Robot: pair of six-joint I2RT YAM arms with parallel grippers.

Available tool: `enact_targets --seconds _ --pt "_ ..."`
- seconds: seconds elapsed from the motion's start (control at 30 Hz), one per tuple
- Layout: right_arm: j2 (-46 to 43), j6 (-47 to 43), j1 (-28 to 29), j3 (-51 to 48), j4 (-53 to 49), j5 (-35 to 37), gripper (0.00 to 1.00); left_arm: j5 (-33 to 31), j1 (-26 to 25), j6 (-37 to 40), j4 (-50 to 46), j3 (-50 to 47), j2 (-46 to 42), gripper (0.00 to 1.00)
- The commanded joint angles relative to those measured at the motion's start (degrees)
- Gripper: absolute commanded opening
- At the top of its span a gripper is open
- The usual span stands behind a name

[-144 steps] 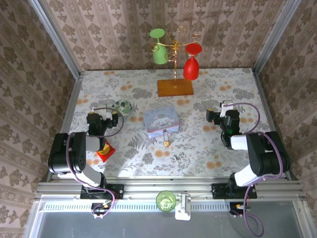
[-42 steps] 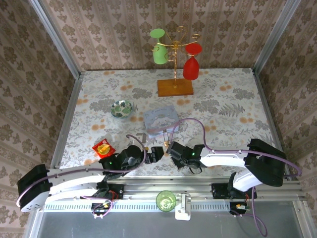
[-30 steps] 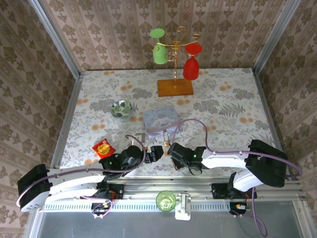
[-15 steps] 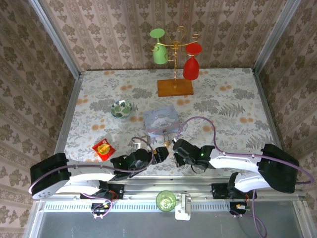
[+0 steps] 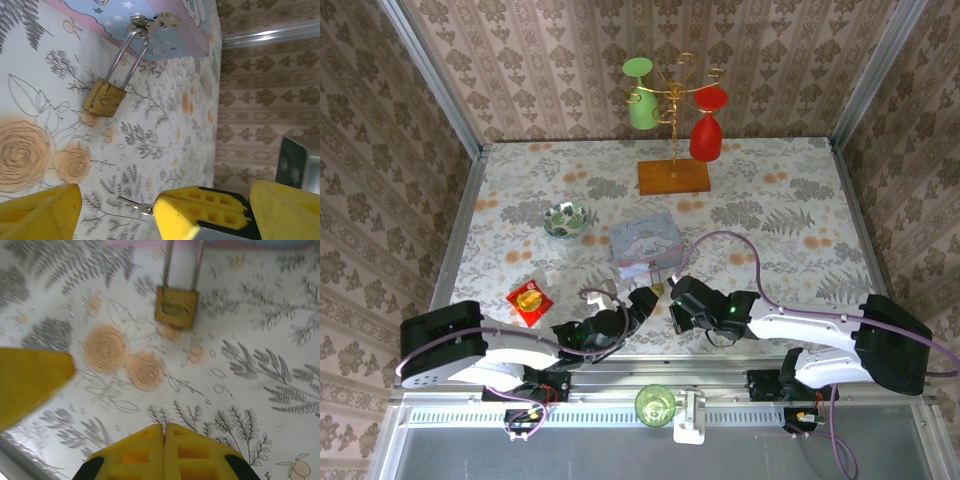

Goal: Unlock a padlock with a key

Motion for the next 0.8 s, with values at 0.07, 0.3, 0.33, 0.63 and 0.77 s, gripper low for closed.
enact_targets --seconds 0.07,0.3,0.33,0.63,0.77 --pt "-2.66 -0.99 -0.37 3.93 -2.84 0.3 0.0 -1.53 -0.84 -10.84 7.64 0.03 1.5 0.89" --pt "-3.95 -0.96 -0.43 5.76 -0.91 0.45 0.0 -2.69 -1.27 -15.78 11.02 1.42 2.36 0.91" --pt "-4.0 -0.47 -0.43 5.48 0.58 -0.07 0.0 -2.95 -1.29 -16.86 11.36 1.48 2.65 0.91" --pt "-5.2 2.44 -0.62 2.94 10.41 -2.38 0.0 -3.85 -1.28 -19.86 23.89 1.29 10.71 0.89" --pt "-4.39 2.55 -0.27 1.96 11.95 -3.52 0.0 -4.59 -1.23 -20.6 27.92 1.44 14.26 0.84"
